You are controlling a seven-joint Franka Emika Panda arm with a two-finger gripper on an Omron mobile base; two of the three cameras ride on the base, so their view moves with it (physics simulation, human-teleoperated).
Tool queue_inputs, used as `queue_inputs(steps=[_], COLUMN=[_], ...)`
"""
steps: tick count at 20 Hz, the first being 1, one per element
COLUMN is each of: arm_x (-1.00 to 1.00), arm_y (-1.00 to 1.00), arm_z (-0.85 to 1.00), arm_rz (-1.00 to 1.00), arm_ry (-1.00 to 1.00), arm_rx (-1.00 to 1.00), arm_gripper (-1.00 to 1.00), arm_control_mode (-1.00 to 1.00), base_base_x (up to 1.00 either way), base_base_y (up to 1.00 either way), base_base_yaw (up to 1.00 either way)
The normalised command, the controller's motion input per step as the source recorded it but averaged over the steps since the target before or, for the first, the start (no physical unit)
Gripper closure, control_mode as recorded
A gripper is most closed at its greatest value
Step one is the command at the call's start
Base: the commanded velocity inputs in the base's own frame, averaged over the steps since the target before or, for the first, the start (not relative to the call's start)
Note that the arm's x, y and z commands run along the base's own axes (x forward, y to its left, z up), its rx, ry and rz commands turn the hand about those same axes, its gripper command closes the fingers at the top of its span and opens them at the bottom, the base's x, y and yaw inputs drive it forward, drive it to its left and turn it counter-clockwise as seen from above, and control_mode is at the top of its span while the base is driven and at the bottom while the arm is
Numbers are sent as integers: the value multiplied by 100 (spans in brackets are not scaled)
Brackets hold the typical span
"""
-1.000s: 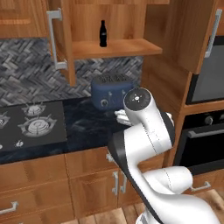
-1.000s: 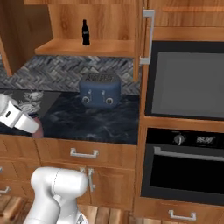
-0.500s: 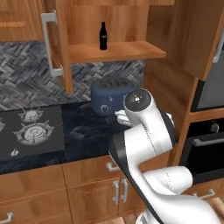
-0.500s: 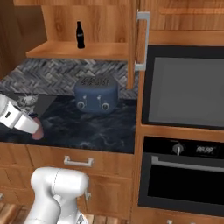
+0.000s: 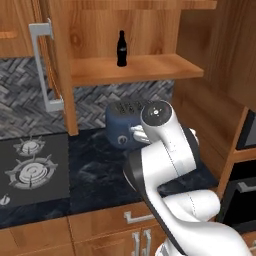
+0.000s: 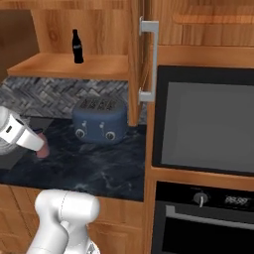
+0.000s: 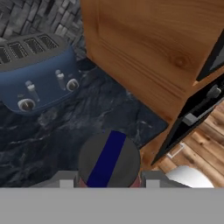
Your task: Sort all alcoholic drinks to one cabinet, and non-alcoholic drinks to the other.
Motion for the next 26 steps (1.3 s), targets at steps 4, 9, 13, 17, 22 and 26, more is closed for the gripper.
queue_inputs(steps=[4,9,13,17,22,26], arm_x=[0,0,0,0,0,0], arm_y=[0,0,0,0,0,-10], arm_z=[0,0,0,0,0,15], arm_rz=[0,0,0,0,0,0], arm_ry=[0,0,0,0,0,-3], arm_rx=[0,0,0,0,0,0], arm_gripper=[100,100,100,100,100,100], arm_control_mode=[100,100,100,100,100,-100], base_base_x=[64,58,47,2,0,0], base_base_y=[-17,-20,-10,0,0,-1], base_base_yaw=[6,6,4,0,0,0])
